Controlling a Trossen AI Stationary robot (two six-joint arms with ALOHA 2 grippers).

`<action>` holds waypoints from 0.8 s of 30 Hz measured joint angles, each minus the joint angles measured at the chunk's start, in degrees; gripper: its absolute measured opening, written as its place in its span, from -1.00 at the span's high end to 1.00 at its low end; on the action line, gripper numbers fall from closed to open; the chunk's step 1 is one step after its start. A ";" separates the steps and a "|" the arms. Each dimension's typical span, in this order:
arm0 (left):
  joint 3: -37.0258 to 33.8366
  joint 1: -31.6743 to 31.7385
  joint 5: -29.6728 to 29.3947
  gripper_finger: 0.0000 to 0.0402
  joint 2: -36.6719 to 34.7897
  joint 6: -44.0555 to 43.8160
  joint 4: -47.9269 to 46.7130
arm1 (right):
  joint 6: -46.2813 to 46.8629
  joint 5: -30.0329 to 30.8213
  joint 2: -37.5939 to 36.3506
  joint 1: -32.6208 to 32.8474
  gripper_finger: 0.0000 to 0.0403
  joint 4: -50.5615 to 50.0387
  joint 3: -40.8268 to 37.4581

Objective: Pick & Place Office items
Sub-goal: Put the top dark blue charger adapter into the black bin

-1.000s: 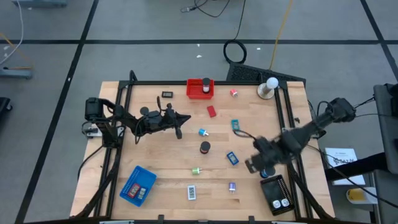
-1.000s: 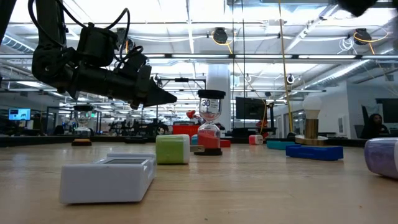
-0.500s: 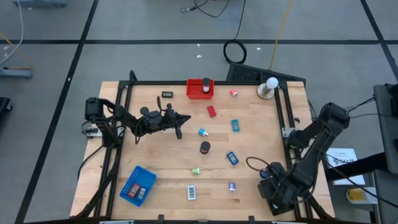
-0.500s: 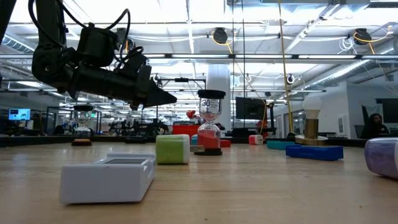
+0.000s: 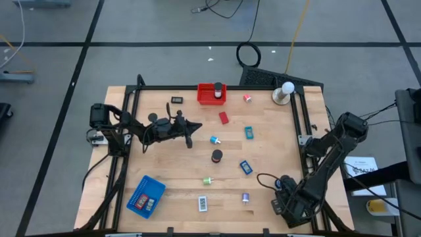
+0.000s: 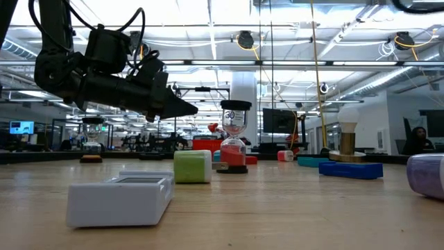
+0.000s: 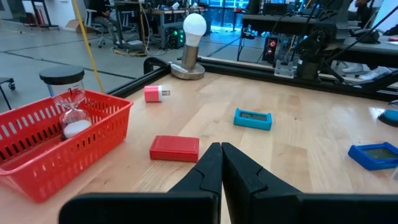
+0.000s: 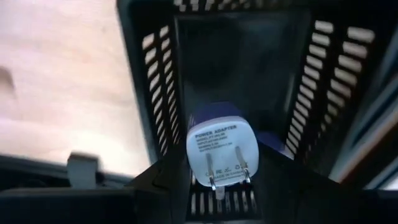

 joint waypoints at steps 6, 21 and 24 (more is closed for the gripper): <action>0.00 0.00 0.00 0.97 0.00 0.01 0.00 | -0.17 0.08 -0.02 0.00 0.34 4.62 -3.66; 0.00 0.00 -0.04 0.97 0.00 0.01 0.00 | 0.57 -2.36 -0.24 0.28 0.34 10.02 -6.21; 0.00 0.00 -0.04 0.97 0.00 0.01 0.00 | 0.53 -2.36 -0.22 0.28 0.31 10.20 -6.21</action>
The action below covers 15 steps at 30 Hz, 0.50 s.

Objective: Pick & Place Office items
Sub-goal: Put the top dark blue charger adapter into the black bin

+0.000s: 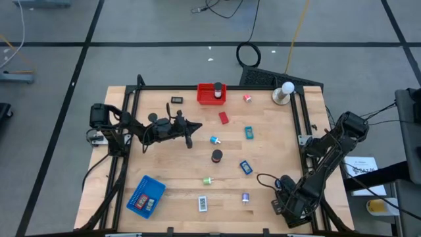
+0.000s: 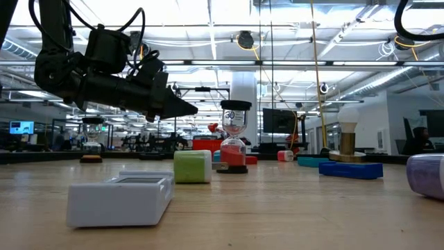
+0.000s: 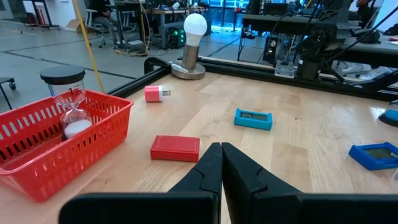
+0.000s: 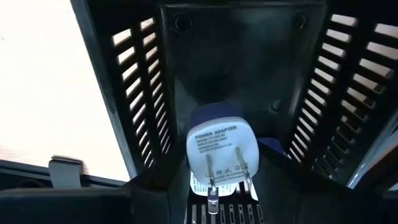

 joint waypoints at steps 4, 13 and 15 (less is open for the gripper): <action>0.00 0.00 0.00 0.97 0.00 0.01 0.00 | 0.09 -0.04 0.02 -0.01 0.23 0.28 -0.03; 0.00 0.00 0.00 0.97 0.00 0.00 0.00 | 0.69 -0.16 0.07 0.00 0.27 0.69 -0.07; 0.00 0.00 0.00 0.97 0.00 -0.02 0.00 | 0.46 -0.20 0.09 0.00 0.22 0.58 -0.11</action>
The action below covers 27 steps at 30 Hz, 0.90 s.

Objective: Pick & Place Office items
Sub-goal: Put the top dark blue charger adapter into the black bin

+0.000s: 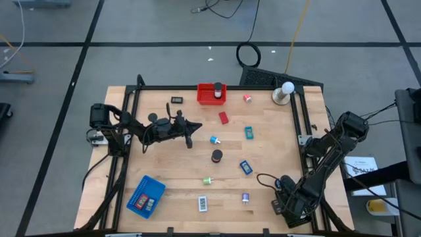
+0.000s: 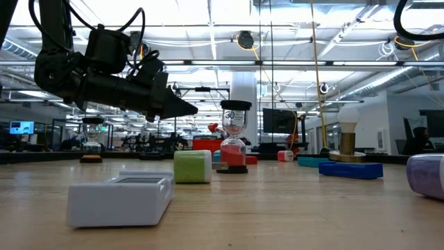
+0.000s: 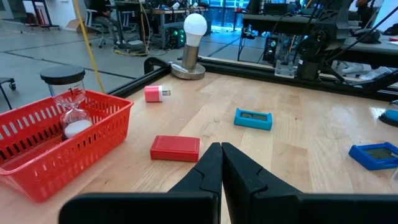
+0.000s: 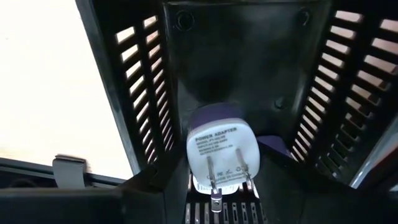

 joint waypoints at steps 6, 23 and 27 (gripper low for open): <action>0.00 0.00 0.02 0.97 0.00 0.04 -0.02 | -2.15 -0.15 0.02 0.02 0.08 -0.79 0.00; 0.00 0.00 0.02 0.97 0.00 0.04 -0.04 | -2.67 -0.07 -3.65 0.02 0.14 -2.27 -0.29; -0.01 0.00 0.02 0.97 0.00 0.08 -0.04 | -3.93 2.90 -4.49 0.00 0.23 -2.87 -0.26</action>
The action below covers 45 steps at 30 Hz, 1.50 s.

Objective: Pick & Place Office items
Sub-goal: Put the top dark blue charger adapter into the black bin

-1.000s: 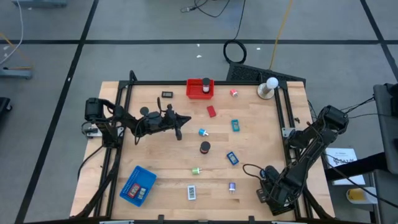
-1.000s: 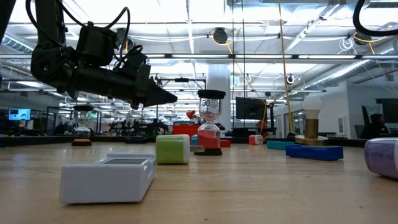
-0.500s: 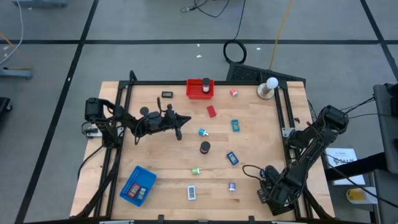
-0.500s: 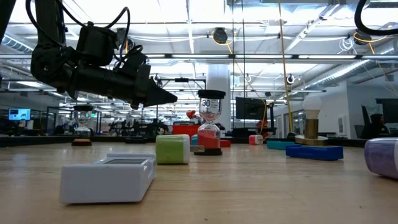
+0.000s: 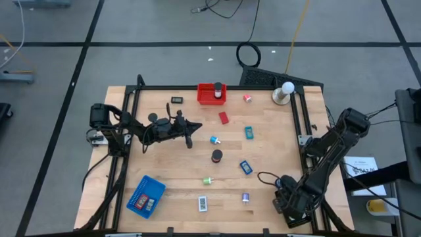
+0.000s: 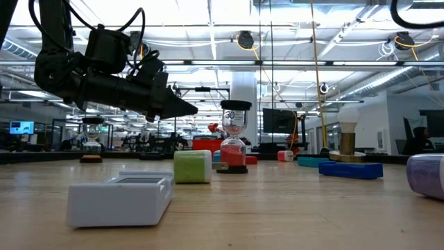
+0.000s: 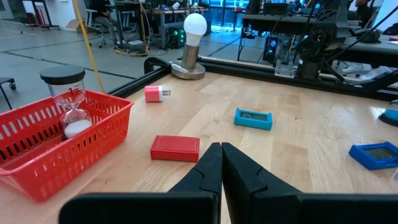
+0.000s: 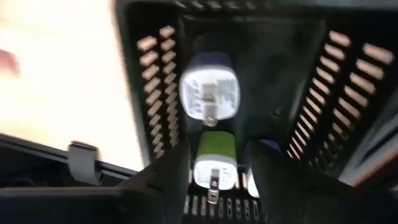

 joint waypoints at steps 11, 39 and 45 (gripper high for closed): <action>-0.01 0.00 0.00 0.97 0.00 0.38 -0.02 | -16.95 4.57 -0.08 0.07 0.97 -15.71 8.87; -0.01 -0.02 -0.46 0.97 0.00 1.12 -0.66 | -77.41 11.82 9.22 -2.90 1.00 -16.05 9.38; -0.01 -0.02 -0.46 0.97 0.00 1.12 -0.68 | -80.33 8.24 11.64 -2.90 1.00 -12.88 9.38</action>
